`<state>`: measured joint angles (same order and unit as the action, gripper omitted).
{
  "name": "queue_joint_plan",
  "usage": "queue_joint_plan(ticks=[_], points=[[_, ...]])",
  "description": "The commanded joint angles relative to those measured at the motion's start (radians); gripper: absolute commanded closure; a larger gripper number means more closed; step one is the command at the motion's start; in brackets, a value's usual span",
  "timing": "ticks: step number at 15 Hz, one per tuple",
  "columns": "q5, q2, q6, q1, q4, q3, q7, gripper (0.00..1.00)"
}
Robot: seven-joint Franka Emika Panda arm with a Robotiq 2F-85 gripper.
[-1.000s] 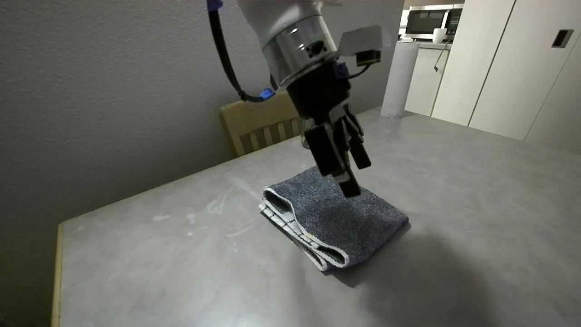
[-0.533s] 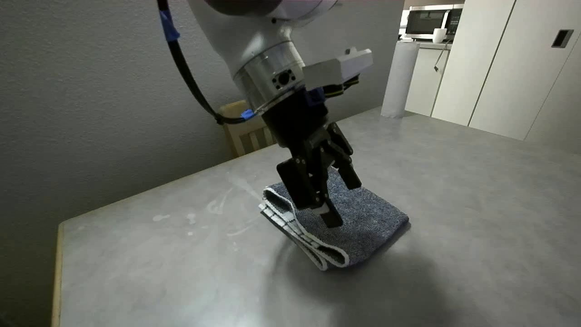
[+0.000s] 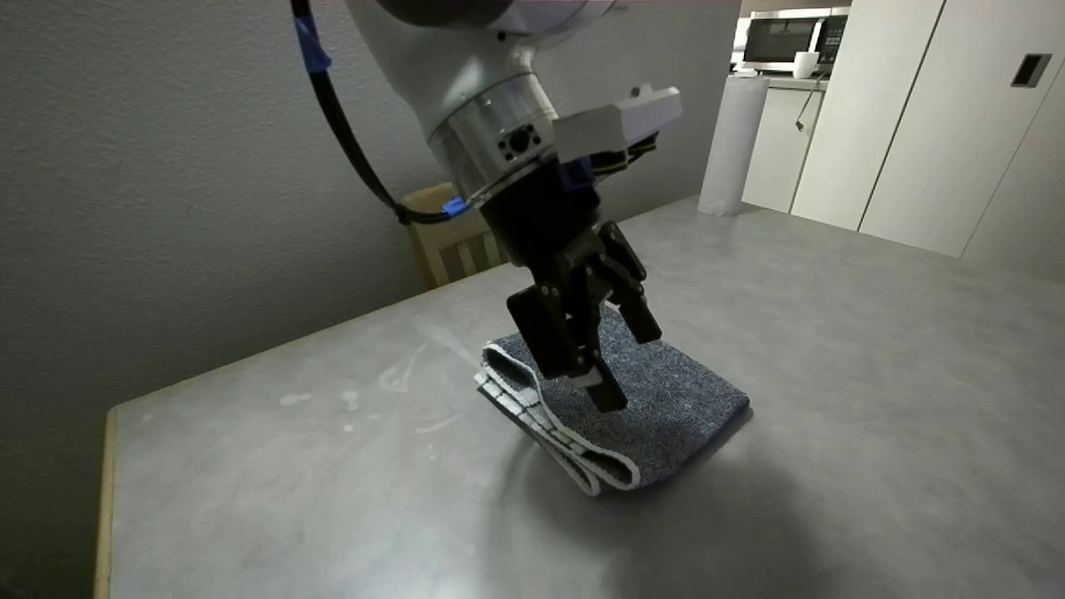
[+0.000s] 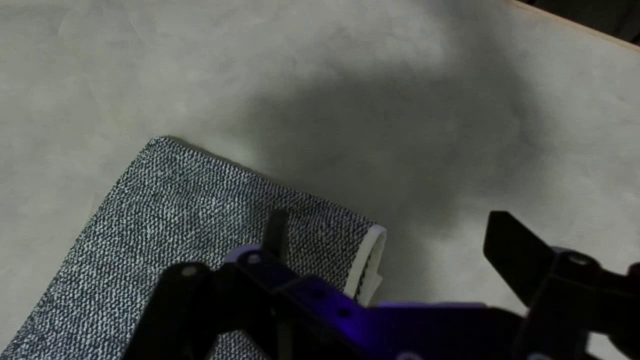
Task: Fold the towel then unfold it
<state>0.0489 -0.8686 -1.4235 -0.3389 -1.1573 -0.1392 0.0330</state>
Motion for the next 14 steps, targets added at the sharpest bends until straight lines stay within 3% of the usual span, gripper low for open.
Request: queue_joint_plan(ticks=[1, 7, 14], points=[[0.001, -0.005, 0.005, 0.0, 0.009, -0.002, 0.002, 0.0], [0.003, -0.022, 0.049, -0.012, 0.036, 0.008, 0.045, 0.0], [0.027, -0.142, 0.276, -0.107, 0.195, 0.075, 0.385, 0.0]])
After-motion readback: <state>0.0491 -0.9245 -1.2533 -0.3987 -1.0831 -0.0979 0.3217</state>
